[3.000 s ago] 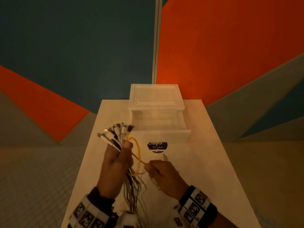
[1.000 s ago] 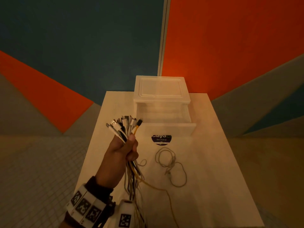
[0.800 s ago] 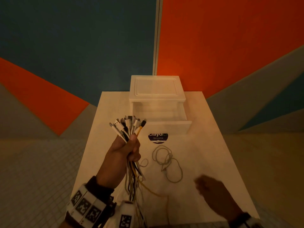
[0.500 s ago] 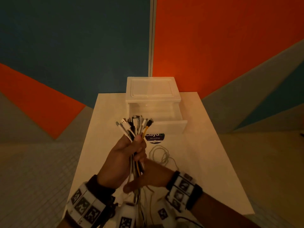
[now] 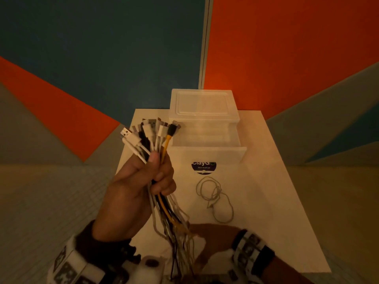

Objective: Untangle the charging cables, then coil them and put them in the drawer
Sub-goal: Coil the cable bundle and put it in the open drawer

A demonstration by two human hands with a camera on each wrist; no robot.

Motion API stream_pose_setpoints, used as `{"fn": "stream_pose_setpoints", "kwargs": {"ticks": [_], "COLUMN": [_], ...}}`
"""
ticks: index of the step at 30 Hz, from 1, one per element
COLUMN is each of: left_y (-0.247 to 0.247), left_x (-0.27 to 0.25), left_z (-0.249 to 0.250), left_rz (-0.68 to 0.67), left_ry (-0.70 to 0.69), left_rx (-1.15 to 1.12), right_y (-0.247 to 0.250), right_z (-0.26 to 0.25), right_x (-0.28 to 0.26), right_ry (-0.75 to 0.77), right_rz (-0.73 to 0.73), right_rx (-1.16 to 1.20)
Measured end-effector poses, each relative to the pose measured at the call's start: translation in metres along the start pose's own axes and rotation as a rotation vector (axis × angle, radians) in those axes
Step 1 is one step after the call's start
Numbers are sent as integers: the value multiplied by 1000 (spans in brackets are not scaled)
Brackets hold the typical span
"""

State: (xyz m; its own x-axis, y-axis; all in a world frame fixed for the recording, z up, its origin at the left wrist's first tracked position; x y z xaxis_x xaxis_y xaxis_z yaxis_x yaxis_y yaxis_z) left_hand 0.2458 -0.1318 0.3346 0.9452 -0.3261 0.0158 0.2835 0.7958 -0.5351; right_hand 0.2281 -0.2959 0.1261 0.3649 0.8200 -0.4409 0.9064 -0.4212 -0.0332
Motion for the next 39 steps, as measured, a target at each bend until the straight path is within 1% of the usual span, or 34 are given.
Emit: {"fn": "stream_pose_setpoints", "kwargs": {"ticks": [1,2,3,4,5,6,7,8,9,10,11,12,13,14,15,16,17,19,22,23,25,27,29,31,33,35,39], "left_y": [1,2,3,4,5,6,5,5,5,6,7,10,12,13,14,14,14,12,5,2,-3,-10,-18,-20,-20,-24,-38], "left_x": [-1,-3,-5,-6,-7,-7,-7,-7,-6,-4,-3,-1,1,4,6,9,12,21,38,45,57,68,76,80,85,90,95], "left_z": [-2,-6,-10,-16,-21,-26,-30,-34,-37,-40,-41,-42,-43,-43,-43,-42,-40,-35,-27,-24,-22,-21,-18,-14,-8,3,27], "left_rz": [15,31,47,61,73,84,91,96,104,112,117,119,115,112,115,127,146,174,169,165,157,129,110,140,178,193,182], "left_ry": [11,26,43,61,80,97,110,122,139,160,180,196,207,209,206,200,192,170,141,138,144,138,119,112,95,66,-17], "left_rx": [18,30,29,21,14,10,7,3,-8,-28,-52,-75,-97,-111,-119,-120,-116,-103,-62,-43,-22,3,87,173,237,251,205], "right_y": [21,40,59,73,82,84,81,75,69,65,65,62,62,62,61,62,67,71,60,56,50,48,53,60,66,70,75], "right_z": [16,32,50,66,82,97,115,129,137,141,137,128,109,94,76,55,34,-19,-112,-137,-179,-208,-223,-230,-238,-250,-277], "right_x": [-4,-6,-5,-4,-2,1,6,10,13,11,11,9,3,-9,-21,-34,-47,-69,-94,-99,-99,-89,-73,-60,-54,-56,-66], "right_ry": [-54,-104,-134,-199,-308,-439,-523,-572,-565,-559,-522,-442,-345,-279,-207,-103,-3,244,597,689,798,835,799,738,688,656,680], "right_rz": [43,142,279,412,509,549,529,494,442,414,409,382,510,559,599,709,811,944,1041,1058,1095,1126,1179,1246,1299,1322,1389], "right_rx": [-19,-80,-194,-391,-598,-745,-854,-955,-1026,-1025,-1063,-1071,-1045,-894,-662,-451,-300,-94,36,35,-87,-281,-413,-501,-568,-611,-693]}}
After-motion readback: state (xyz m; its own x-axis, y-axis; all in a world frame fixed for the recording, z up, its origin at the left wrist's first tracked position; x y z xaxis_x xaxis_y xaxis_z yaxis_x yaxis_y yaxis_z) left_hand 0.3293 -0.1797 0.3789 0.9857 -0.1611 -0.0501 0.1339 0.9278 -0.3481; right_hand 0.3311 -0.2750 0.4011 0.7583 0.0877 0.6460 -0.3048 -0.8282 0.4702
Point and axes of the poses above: each hand's wrist, its own x-axis towards the middle knuckle, its own y-axis out of the back of the hand, z = x × y, the point moved 4 cm from there along x, towards the middle knuckle, and after that the axes turned 8 degrees about y, right-handed, at the moved point
